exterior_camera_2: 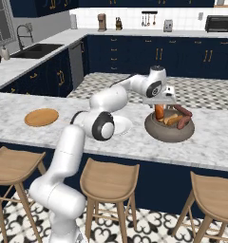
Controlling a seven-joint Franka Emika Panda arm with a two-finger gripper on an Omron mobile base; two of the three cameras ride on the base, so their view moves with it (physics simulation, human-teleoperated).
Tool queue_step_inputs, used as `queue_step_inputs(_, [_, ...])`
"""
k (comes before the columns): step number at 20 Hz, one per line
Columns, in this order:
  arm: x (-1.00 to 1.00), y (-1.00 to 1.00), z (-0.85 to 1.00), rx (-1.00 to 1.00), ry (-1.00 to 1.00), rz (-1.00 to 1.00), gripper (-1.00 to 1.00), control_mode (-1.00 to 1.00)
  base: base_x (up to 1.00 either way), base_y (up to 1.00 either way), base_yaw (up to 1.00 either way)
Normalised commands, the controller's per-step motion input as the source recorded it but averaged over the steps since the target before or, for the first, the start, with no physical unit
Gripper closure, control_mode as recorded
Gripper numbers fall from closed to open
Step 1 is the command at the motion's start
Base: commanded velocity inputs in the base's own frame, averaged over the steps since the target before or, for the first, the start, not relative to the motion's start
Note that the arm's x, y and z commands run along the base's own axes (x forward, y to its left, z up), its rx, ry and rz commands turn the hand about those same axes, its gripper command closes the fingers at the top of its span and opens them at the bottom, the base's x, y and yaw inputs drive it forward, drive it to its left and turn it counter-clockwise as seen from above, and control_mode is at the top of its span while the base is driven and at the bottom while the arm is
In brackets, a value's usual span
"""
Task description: Place one bun and one sausage from the bowl on each plate.
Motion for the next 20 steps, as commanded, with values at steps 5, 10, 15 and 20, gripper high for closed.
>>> queue_step_inputs(5, [0.20, 0.00, -0.67, 0.00, -0.11, 0.00, -1.00, -1.00, 0.00, 0.00, 0.00])
queue_step_inputs(10, [0.16, 0.00, -0.61, 0.00, -0.08, 0.00, -1.00, -1.00, 0.00, 0.00, 0.00])
queue_step_inputs(15, [0.01, -0.01, -0.14, 0.00, -0.01, 0.00, 1.00, -1.00, 0.00, 0.00, 0.00])
queue_step_inputs(20, [-0.03, -0.01, 0.05, 0.00, 0.00, 0.00, 1.00, -1.00, 0.00, 0.00, 0.00])
